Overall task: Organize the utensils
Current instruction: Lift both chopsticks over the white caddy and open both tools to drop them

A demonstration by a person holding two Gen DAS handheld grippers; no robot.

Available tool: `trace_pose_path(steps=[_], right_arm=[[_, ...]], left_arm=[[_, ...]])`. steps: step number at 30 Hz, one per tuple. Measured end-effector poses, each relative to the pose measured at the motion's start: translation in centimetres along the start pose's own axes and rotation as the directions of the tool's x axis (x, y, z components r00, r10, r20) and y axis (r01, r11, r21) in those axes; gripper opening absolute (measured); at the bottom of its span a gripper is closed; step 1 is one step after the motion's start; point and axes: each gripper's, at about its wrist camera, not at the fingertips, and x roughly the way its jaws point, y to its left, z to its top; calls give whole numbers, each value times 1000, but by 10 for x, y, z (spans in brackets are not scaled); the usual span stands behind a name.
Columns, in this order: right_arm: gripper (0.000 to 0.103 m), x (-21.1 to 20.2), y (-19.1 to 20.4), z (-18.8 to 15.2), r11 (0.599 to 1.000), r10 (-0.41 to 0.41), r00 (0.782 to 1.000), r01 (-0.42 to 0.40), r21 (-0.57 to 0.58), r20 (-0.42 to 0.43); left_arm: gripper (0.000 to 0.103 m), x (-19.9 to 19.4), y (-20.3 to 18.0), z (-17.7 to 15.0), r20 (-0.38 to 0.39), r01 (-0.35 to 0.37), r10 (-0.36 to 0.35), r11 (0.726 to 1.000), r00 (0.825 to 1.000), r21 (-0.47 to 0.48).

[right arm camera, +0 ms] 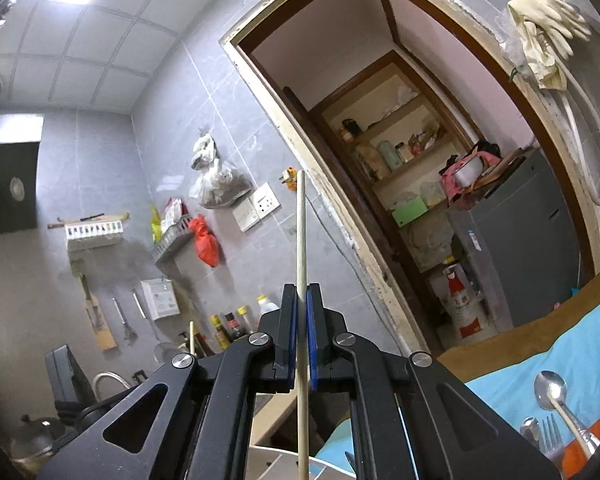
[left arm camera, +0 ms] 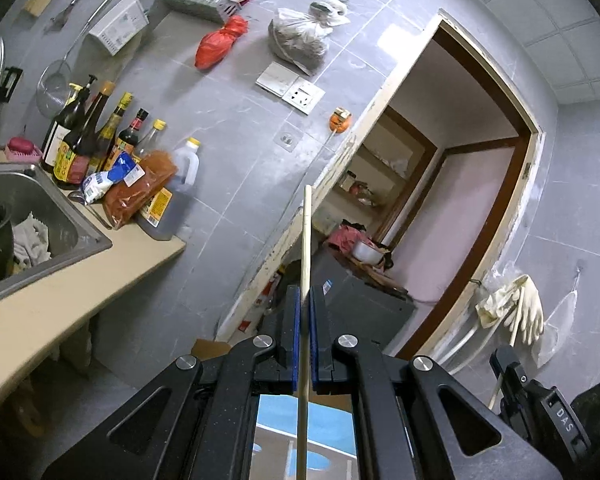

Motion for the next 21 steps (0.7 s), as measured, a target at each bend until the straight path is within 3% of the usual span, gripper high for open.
trace_pose_path(steps=[12, 21], right_arm=[[3, 4, 9, -34, 991, -21, 1000, 21, -135, 1], [3, 6, 17, -44, 978, -21, 1000, 18, -206, -12]], left_arm=[[2, 2, 7, -28, 117, -63, 57, 997, 992, 44], [2, 2, 0, -46, 132, -94, 79, 989, 988, 111]])
